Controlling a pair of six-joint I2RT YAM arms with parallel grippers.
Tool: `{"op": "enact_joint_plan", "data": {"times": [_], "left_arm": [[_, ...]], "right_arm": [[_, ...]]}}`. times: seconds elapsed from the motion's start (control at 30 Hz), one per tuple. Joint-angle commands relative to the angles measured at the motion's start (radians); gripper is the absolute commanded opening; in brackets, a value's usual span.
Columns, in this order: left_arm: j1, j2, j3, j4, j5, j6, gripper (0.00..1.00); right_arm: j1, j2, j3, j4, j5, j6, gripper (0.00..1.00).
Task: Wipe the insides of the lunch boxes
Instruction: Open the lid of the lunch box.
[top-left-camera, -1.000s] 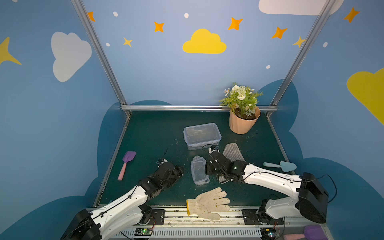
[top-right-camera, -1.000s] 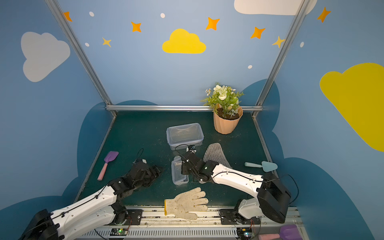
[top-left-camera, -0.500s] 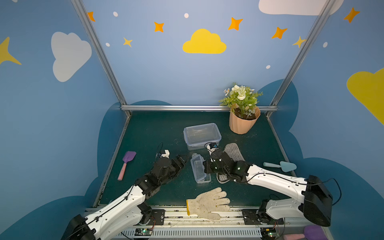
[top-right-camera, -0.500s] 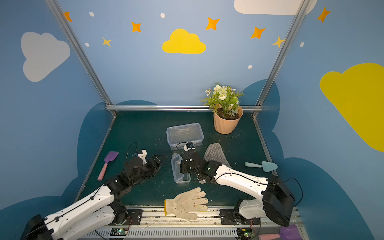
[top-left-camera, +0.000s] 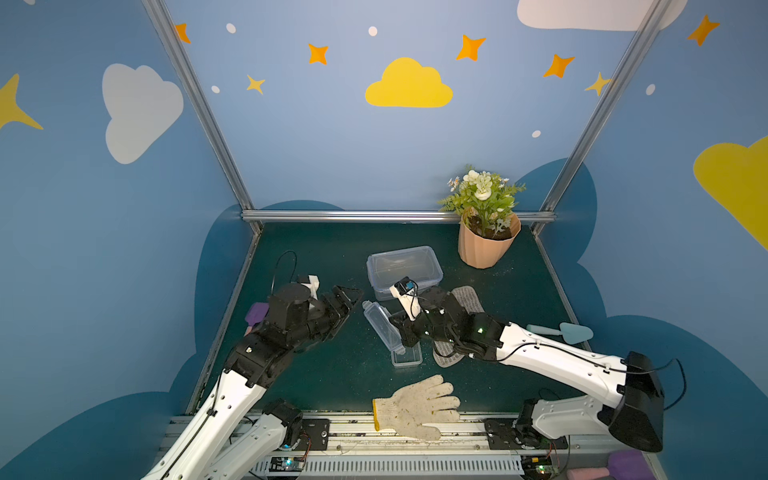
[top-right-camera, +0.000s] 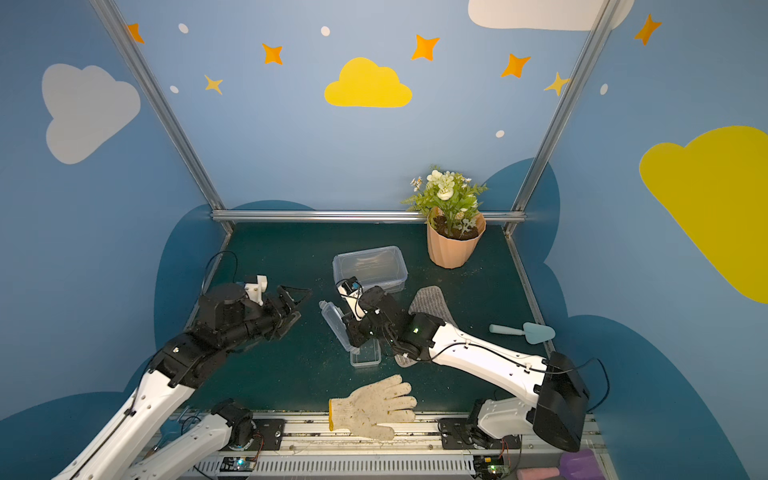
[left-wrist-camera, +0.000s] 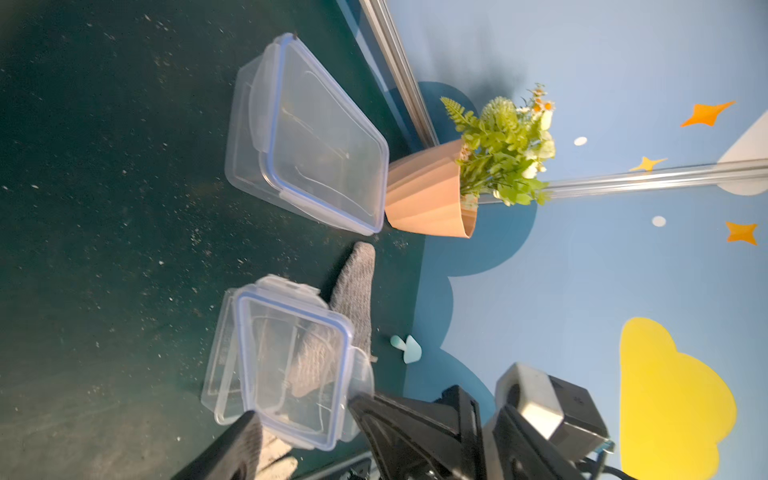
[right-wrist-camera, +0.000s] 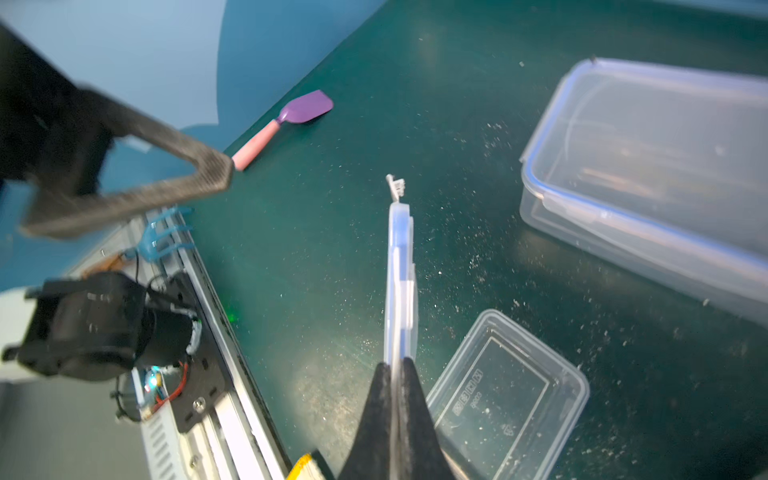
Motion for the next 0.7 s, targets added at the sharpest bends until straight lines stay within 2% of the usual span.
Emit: {"op": "enact_joint_plan", "data": {"times": [0.0, 0.2, 0.43, 0.67], "left_arm": [[0.011, 0.035, 0.079, -0.228, 0.115, 0.081, 0.88], [0.013, 0.047, 0.066, -0.26, 0.178, 0.057, 0.88], [0.014, 0.027, 0.02, -0.304, 0.149, 0.037, 0.88], [0.02, 0.045, -0.004, -0.354, 0.099, 0.073, 0.88]], "right_arm": [[0.048, 0.016, 0.072, -0.063, 0.062, -0.181, 0.0], [0.115, 0.045, 0.112, -0.063, 0.184, -0.336, 0.0], [0.185, 0.071, 0.12, -0.023, 0.268, -0.476, 0.0], [0.243, 0.086, 0.119, 0.018, 0.321, -0.609, 0.0]]}}
